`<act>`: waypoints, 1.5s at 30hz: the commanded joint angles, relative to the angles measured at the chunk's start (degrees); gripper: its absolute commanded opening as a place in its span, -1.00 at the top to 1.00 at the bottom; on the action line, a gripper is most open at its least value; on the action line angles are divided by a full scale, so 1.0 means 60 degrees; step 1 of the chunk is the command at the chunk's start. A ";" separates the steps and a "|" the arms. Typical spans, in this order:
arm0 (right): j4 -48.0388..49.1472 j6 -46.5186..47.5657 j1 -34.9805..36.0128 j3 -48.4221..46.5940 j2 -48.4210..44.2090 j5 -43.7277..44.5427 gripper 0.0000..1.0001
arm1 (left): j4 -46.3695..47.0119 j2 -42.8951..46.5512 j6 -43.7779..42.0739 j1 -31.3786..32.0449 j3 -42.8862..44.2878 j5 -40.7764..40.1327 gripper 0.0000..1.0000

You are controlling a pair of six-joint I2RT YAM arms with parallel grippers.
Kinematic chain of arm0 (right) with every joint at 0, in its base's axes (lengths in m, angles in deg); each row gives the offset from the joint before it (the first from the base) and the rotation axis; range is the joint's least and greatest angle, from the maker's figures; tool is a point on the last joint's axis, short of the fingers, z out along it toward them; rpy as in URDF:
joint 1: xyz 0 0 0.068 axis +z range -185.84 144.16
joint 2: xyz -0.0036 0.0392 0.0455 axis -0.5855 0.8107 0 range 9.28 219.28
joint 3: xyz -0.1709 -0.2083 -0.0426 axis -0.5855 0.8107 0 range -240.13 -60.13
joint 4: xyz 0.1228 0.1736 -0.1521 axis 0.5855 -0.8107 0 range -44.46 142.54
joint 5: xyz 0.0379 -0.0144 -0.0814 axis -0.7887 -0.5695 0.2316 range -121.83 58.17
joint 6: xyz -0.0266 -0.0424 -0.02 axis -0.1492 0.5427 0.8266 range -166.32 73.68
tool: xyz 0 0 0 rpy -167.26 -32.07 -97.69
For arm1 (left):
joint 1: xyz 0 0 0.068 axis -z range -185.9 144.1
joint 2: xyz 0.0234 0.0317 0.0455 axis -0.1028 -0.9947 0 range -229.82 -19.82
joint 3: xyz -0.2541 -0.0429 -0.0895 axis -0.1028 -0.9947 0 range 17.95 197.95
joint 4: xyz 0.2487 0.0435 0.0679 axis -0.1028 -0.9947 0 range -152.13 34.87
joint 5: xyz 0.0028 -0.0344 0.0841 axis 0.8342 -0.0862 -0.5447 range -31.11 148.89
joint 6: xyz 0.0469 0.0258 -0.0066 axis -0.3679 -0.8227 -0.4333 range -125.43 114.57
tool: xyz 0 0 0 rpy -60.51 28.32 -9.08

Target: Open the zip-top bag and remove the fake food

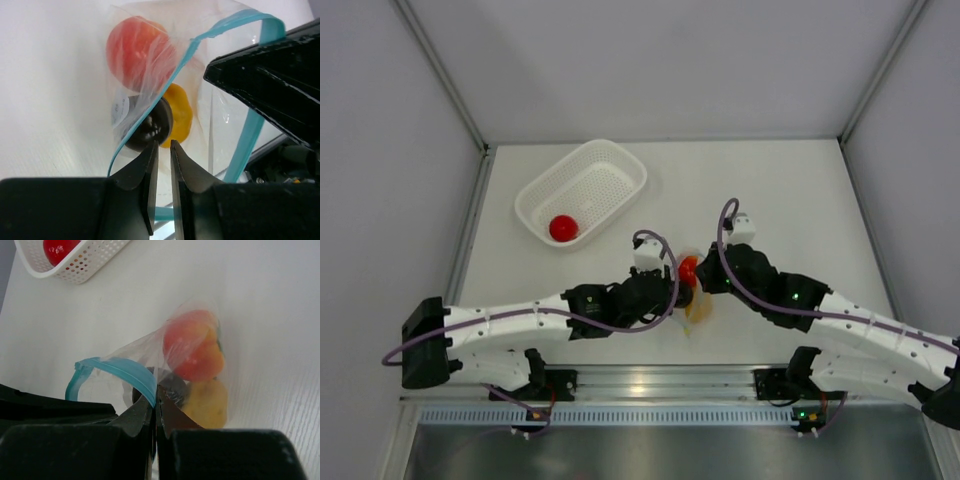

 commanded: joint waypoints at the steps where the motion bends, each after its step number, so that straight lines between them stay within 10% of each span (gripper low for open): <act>1: 0.0408 -0.0465 -0.0098 0.0111 -0.0087 0.0187 1.00 | 0.0494 -0.0409 0.0426 0.0157 0.0482 -0.1003 0.57; 12: 0.0833 -0.1022 0.0034 0.0770 -0.0042 0.0099 1.00 | 0.0494 -0.2036 0.0515 0.0187 0.0891 -0.1927 0.13; 23: 0.0658 -0.0979 0.0019 0.1035 -0.0379 0.0480 1.00 | 0.0889 -0.3296 0.0763 0.0084 0.0922 -0.0711 -0.07; 33: 0.0702 -0.0905 0.0005 0.1356 -0.0306 0.0685 1.00 | 0.1693 -0.4204 0.0939 0.0084 0.0601 0.0650 -0.65; 45: 0.1330 -0.1022 0.0005 0.1957 -0.0291 0.0378 1.00 | 0.3554 -0.3708 0.1540 0.0040 -0.0175 0.0593 -0.61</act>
